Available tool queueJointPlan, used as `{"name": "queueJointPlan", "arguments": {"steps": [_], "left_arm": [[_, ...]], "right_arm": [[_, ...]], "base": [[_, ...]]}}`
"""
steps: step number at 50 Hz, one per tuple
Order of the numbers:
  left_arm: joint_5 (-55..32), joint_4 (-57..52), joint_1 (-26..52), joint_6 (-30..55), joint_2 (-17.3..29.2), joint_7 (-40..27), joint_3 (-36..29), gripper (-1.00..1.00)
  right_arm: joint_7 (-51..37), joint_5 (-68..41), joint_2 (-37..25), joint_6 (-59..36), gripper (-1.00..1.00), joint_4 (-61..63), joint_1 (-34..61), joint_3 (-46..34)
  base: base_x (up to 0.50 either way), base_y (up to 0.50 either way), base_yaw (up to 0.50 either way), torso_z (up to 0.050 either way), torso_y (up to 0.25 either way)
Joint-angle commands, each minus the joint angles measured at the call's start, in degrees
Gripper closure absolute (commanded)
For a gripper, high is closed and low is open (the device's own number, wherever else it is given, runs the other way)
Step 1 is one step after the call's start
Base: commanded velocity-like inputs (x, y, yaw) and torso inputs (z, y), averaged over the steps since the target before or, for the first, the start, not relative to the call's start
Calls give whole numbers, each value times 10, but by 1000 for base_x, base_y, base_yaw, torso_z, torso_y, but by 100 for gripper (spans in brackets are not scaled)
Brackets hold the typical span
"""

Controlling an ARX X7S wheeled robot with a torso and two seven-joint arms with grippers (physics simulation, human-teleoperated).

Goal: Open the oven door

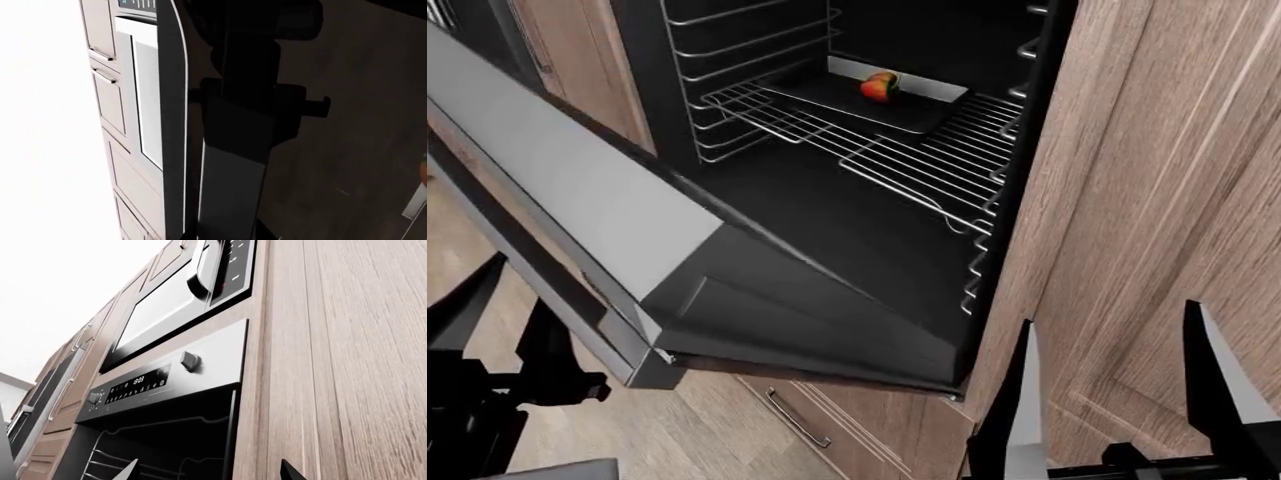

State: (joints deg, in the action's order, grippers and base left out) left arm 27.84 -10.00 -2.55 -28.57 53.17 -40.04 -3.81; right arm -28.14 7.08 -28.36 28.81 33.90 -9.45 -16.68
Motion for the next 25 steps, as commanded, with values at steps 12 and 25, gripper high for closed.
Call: {"name": "queueJointPlan", "arguments": {"steps": [12,25], "left_arm": [[16,-71,-27,-54,-8,-63,22,100],[19,-70,-39,-62,-4,-69,27,100]], "right_arm": [[-3,-4,-2,8,-100,-4,1,0],[-2,-1,-3,3,-100,-2,2,-1]], "base": [[0,-1,0,0,4],[-1,-2,0,1,3]]}}
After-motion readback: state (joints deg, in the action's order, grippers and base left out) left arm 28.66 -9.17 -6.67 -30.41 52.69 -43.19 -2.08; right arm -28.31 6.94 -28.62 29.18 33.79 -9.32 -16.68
